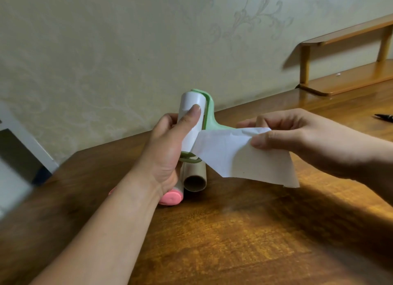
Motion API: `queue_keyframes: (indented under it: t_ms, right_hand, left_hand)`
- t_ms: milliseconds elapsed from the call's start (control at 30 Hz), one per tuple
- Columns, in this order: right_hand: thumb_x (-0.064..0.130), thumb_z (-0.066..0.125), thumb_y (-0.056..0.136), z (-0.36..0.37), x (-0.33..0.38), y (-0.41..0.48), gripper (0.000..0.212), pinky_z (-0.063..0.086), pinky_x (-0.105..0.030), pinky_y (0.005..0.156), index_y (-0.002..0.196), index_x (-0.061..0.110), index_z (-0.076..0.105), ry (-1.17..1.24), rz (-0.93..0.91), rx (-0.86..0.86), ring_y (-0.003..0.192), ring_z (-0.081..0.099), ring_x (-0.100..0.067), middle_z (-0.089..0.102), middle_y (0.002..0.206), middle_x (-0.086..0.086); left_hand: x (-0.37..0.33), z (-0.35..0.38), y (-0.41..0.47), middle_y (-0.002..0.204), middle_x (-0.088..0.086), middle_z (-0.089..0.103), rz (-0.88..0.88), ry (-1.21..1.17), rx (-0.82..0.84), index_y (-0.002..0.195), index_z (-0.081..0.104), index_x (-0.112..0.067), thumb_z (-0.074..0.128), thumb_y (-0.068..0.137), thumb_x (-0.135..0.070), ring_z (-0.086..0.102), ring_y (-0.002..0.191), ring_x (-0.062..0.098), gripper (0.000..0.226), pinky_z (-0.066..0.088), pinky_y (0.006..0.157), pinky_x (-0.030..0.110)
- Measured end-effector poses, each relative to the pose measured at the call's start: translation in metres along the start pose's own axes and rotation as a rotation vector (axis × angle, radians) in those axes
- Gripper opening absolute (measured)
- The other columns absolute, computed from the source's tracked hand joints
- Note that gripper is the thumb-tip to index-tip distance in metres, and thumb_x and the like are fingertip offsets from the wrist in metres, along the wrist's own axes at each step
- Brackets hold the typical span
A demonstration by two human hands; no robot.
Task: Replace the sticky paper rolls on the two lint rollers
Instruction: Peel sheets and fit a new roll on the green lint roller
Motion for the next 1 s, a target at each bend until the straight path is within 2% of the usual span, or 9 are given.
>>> queue_keyframes:
  t_ms: [133,267,400,467,600,700,800,900,1000]
  right_hand:
    - [0.04,0.07,0.088,0.002,-0.004,0.001,0.018,0.056,-0.054,0.084,0.079,0.027,0.076,-0.132,0.017,-0.003,0.105,0.076,-0.039,0.082,0.121,-0.009]
    - [0.043,0.07,0.089,0.001,-0.006,0.001,0.025,0.05,-0.048,0.077,0.086,0.019,0.075,-0.143,0.019,-0.009,0.095,0.075,-0.041,0.081,0.106,-0.013]
    - [0.042,0.07,0.088,0.0,-0.004,0.002,0.029,0.046,-0.048,0.074,0.079,0.015,0.071,-0.135,0.002,-0.015,0.084,0.072,-0.038,0.077,0.089,-0.011]
    - [0.038,0.07,0.087,-0.004,-0.002,0.002,0.028,0.043,-0.043,0.07,0.067,0.02,0.063,-0.103,-0.021,-0.041,0.073,0.065,-0.026,0.066,0.075,-0.005]
    - [0.033,0.069,0.087,-0.01,0.001,0.0,0.025,0.042,-0.036,0.063,0.067,0.02,0.06,0.013,-0.036,-0.065,0.07,0.065,-0.025,0.062,0.076,-0.009]
    - [0.032,0.073,0.081,-0.015,-0.002,0.0,0.034,0.051,-0.04,0.064,0.085,0.0,0.061,0.088,-0.013,-0.086,0.078,0.069,-0.038,0.066,0.088,-0.024]
    - [0.032,0.074,0.077,-0.016,-0.005,0.001,0.041,0.047,-0.04,0.068,0.099,-0.002,0.069,0.102,-0.004,-0.099,0.08,0.068,-0.037,0.07,0.094,-0.026]
    - [0.035,0.074,0.075,-0.018,-0.006,0.002,0.038,0.047,-0.038,0.067,0.096,0.003,0.074,0.076,0.013,-0.127,0.076,0.07,-0.03,0.072,0.091,-0.021]
    - [0.039,0.073,0.074,-0.018,-0.009,0.003,0.034,0.043,-0.035,0.063,0.083,0.006,0.071,0.001,0.041,-0.148,0.067,0.069,-0.024,0.069,0.079,-0.012]
  left_hand:
    - [0.0,0.002,-0.002,0.126,0.027,0.079,-0.061,-0.051,0.014,0.128,0.079,-0.012,0.077,0.097,-0.055,0.079,0.109,0.038,0.053,0.057,0.103,0.052]
    - [0.004,0.003,0.0,0.122,0.017,0.084,-0.073,-0.052,0.003,0.122,0.084,-0.019,0.061,0.107,-0.063,0.076,0.125,0.038,0.052,0.051,0.118,0.058]
    - [0.003,0.0,0.001,0.086,-0.004,0.086,0.022,0.056,-0.039,0.107,0.083,-0.023,0.057,0.107,-0.069,0.083,0.083,0.009,0.052,0.065,0.07,0.027]
    - [0.0,-0.001,0.001,0.085,-0.004,0.086,0.049,0.052,-0.025,0.1,0.085,-0.024,0.059,0.106,-0.067,0.083,0.08,0.008,0.051,0.062,0.063,0.022]
    - [-0.009,0.0,-0.001,0.107,0.009,0.087,0.052,-0.038,-0.009,0.106,0.088,-0.025,0.066,0.099,-0.071,0.086,0.099,0.026,0.051,0.071,0.085,0.044]
    - [-0.011,-0.001,-0.002,0.119,0.017,0.085,0.046,-0.121,-0.022,0.125,0.08,-0.015,0.074,0.094,-0.063,0.083,0.112,0.035,0.058,0.064,0.103,0.058]
    - [-0.01,-0.001,-0.002,0.125,0.018,0.082,0.006,-0.178,0.011,0.132,0.078,-0.014,0.065,0.103,-0.061,0.08,0.116,0.035,0.057,0.061,0.106,0.055]
    - [-0.009,-0.004,0.0,0.137,0.024,0.076,-0.026,-0.251,-0.004,0.138,0.075,-0.013,0.059,0.109,-0.059,0.076,0.127,0.039,0.056,0.058,0.11,0.057]
    - [-0.007,-0.004,0.002,0.143,0.022,0.074,-0.035,-0.306,-0.017,0.142,0.072,-0.012,0.055,0.113,-0.052,0.074,0.12,0.034,0.052,0.059,0.103,0.049]
Point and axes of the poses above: each hand's wrist, its own y-axis towards the middle knuckle, its own z-axis out of the palm, x = y × z, the point moved 6 cm from there along y, towards the middle knuckle
